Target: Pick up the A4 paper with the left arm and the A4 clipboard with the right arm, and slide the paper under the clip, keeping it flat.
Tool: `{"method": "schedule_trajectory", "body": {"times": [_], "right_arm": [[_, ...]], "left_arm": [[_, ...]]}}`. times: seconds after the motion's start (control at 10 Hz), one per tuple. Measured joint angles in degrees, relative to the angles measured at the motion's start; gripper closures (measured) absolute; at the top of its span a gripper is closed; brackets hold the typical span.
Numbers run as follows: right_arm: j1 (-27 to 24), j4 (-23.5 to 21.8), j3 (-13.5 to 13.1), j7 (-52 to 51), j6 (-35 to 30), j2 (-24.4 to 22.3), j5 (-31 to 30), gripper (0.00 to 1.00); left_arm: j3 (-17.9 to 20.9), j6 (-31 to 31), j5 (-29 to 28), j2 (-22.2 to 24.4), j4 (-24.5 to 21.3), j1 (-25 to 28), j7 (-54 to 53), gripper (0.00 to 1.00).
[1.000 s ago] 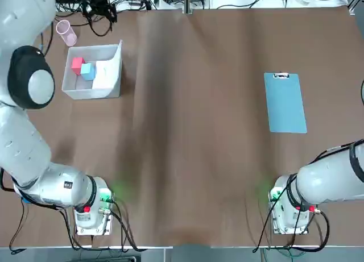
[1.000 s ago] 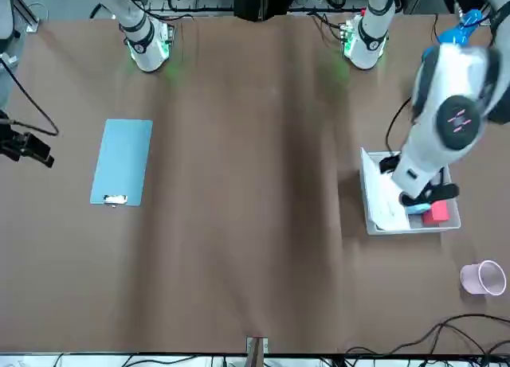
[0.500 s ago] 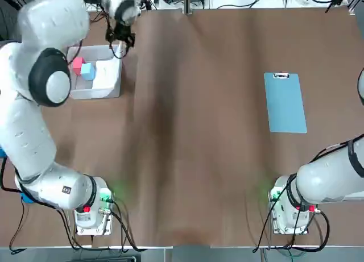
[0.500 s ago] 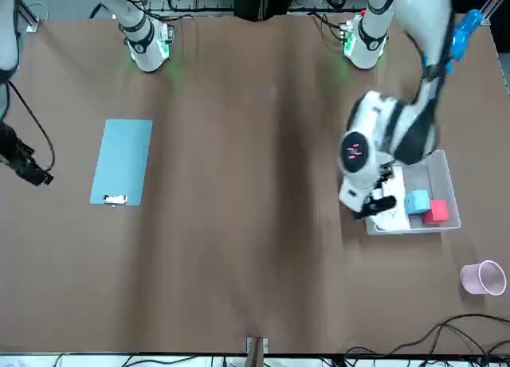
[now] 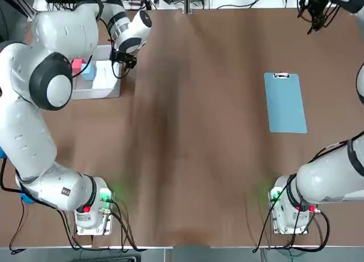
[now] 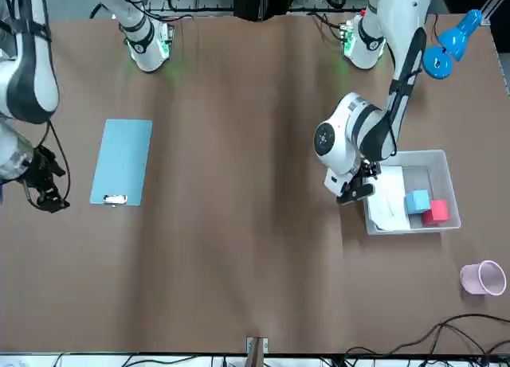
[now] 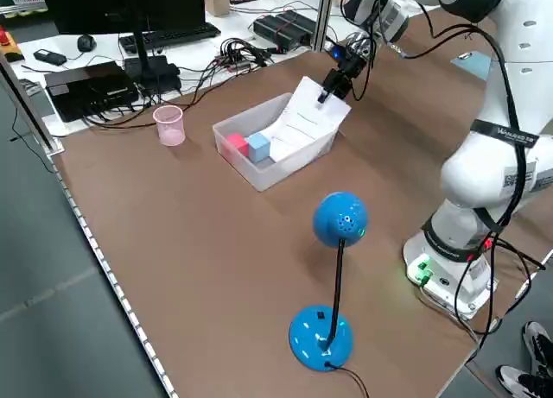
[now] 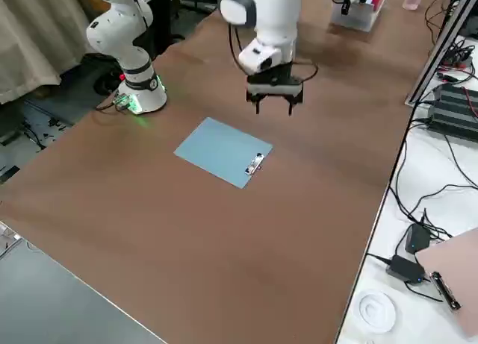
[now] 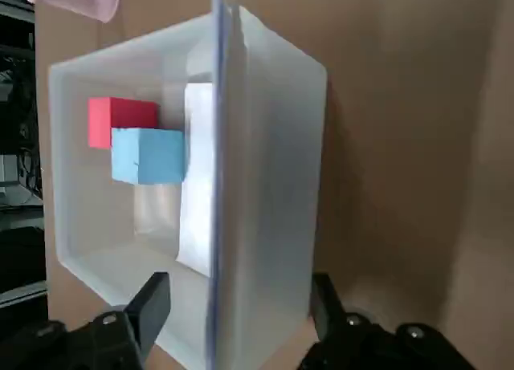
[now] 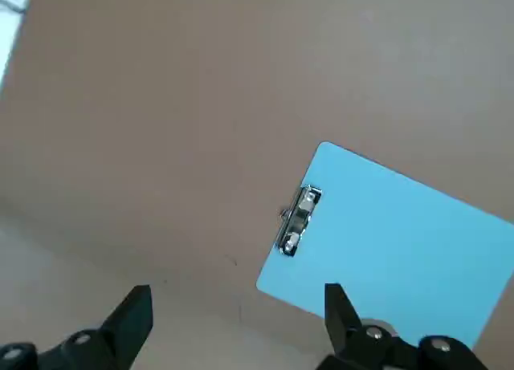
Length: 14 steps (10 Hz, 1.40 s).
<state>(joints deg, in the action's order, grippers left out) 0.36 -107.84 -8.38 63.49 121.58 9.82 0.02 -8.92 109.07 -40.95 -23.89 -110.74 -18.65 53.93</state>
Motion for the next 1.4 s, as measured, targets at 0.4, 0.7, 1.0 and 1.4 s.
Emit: {"method": "schedule_trajectory", "body": {"times": [0.4, 0.7, 1.0, 1.4], "right_arm": [[-0.22, -15.15, 0.18, 10.52, 21.89, 0.74, 0.03, 0.04], [-0.2, -17.13, 0.39, 12.85, 27.91, 5.68, 0.08, 0.04], [-0.23, -17.27, 0.36, 14.33, 33.82, 12.78, 0.43, 0.05], [-0.23, -17.26, 0.47, 14.9, 34.23, 15.4, 4.57, 0.07]], "left_arm": [[0.07, 0.0, -2.68, 0.28, -1.98, 0.2, -0.11, 0.26], [0.08, 0.01, -3.8, 0.29, -2.34, 0.98, -0.37, 0.44], [0.06, 0.12, -3.82, 0.31, -2.44, 0.97, -0.42, 0.76], [0.08, 0.28, -3.82, 1.74, -1.95, 0.98, -0.42, 0.99]]}}
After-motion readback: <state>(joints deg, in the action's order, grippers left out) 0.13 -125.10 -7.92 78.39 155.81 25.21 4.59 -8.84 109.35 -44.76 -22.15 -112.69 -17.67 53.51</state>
